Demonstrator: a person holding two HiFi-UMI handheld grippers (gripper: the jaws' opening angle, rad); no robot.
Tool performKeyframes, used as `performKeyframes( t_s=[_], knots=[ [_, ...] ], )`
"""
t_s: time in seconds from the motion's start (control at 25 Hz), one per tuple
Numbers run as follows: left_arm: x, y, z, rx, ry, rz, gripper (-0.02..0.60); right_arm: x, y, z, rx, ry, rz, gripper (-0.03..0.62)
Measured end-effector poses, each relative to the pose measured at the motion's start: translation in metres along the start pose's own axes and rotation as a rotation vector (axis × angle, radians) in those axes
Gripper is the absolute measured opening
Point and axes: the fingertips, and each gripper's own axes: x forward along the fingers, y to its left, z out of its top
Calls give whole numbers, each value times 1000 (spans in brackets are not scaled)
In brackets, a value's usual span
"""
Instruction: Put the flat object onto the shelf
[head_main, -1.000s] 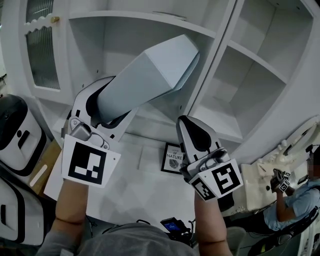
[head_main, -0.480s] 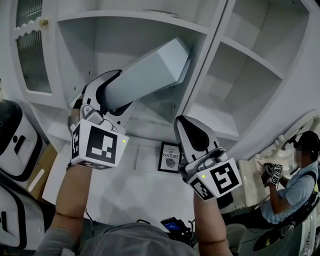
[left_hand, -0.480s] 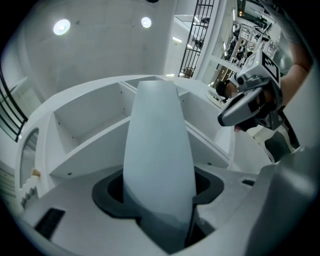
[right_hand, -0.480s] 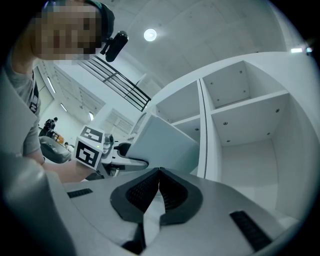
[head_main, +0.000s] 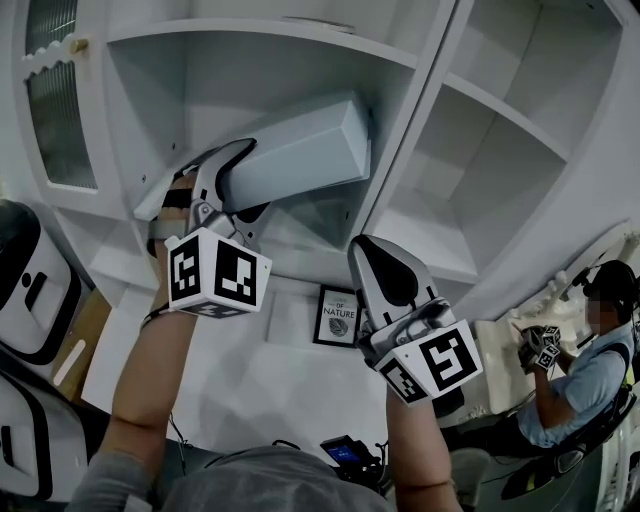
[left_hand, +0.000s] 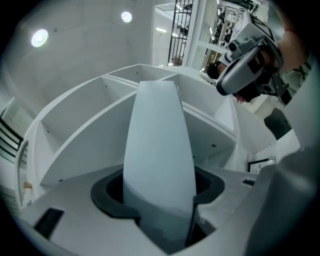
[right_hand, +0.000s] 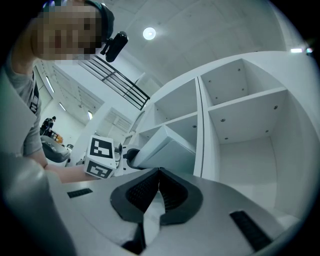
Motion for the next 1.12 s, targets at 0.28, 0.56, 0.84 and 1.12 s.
performKeyframes(
  t_s=[0.28, 0.56, 0.84, 1.12],
  knots=[
    [15, -13, -13, 87, 43, -15, 290, -1, -5, -5, 5, 6, -7, 28],
    [23, -22, -22, 134, 68, -40, 295, 0, -6, -8, 3, 11, -10, 28],
    [31, -43, -40, 188, 142, -157, 313, -1, -7, -12, 11, 15, -13, 28],
    [34, -71, -53, 203, 188, -308, 375, -2, -8, -15, 15, 17, -16, 28]
  ],
)
